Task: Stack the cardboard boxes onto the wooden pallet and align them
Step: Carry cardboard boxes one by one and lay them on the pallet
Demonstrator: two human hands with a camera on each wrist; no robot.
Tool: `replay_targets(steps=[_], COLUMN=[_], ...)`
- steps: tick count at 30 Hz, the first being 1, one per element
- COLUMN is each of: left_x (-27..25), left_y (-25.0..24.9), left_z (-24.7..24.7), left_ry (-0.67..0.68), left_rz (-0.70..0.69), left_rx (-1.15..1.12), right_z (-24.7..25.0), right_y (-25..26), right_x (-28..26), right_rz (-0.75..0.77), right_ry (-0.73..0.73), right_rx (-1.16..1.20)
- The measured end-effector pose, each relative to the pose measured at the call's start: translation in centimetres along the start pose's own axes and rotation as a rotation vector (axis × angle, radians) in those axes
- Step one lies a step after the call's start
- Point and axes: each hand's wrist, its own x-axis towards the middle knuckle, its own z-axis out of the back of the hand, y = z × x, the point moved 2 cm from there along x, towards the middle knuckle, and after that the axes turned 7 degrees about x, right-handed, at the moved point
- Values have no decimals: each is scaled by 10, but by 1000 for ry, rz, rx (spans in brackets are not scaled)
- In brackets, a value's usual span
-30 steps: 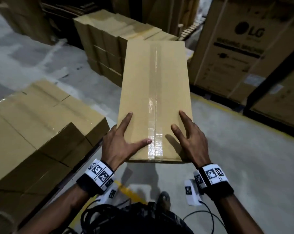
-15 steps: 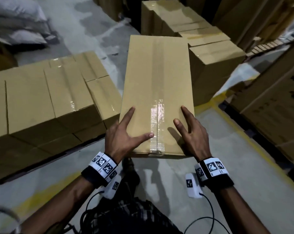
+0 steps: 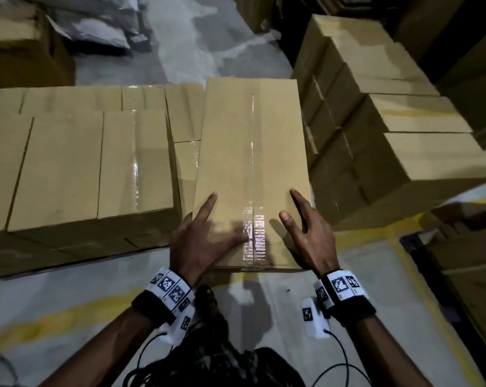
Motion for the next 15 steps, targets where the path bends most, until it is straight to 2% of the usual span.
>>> replay_targets(steps=[4,7,11,15], left_x=[54,89,137,185], left_y=[23,43,72,108], left_z=[-15,-33,-70,-109], left_ry=[-33,-29,-27,-53], left_rz=[23,100,191,243], left_rx=[-18,3,111,77], right_z=[-36,-64,-110,-154], right_y=[-11,-26,-65,-106], right_x=[67,109,168,217], right_rz=[-4,-5,-25,-51], right_ry=[78,158,254,289], right_rx=[-13,-47,-77,-65])
